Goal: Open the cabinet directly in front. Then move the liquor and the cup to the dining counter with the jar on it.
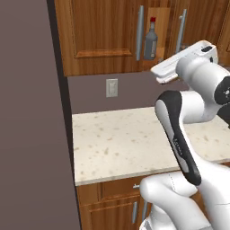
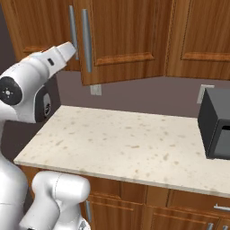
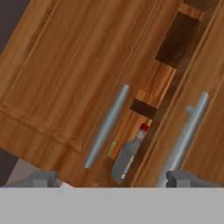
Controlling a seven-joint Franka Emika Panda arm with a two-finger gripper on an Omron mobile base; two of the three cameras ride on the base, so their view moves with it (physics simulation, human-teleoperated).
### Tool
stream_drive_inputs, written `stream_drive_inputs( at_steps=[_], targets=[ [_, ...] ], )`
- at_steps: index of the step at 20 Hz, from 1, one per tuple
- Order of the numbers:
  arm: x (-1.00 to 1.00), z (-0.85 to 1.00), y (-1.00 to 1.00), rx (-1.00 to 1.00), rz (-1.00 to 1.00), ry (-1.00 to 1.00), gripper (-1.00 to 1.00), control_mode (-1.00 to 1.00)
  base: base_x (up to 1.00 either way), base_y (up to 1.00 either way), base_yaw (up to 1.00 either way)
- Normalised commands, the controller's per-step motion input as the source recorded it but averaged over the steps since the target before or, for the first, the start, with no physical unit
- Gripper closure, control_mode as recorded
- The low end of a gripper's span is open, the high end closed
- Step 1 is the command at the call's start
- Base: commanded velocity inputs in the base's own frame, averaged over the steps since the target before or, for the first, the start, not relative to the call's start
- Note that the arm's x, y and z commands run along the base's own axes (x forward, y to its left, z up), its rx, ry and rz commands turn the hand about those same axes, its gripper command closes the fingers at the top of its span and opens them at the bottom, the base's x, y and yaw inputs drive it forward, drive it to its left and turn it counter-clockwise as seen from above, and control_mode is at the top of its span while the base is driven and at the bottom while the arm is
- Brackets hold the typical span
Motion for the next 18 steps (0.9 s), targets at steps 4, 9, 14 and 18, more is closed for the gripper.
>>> stream_drive_inputs(
  at_steps=[4,9,14,18],
  targets=[
    [0.16,0.00,0.67,-0.34,-0.01,0.40,-1.00,-1.00,0.00,0.00,0.00],
    [0.05,0.00,0.41,-0.30,-0.07,0.33,-1.00,-1.00,0.00,0.00,0.00],
    [0.05,0.00,0.00,0.00,0.00,0.00,-1.00,-1.00,0.00,0.00,0.00],
    [0.26,-0.12,-0.02,-0.02,0.00,0.00,-1.00,-1.00,0.00,0.00,0.00]
  ],
)
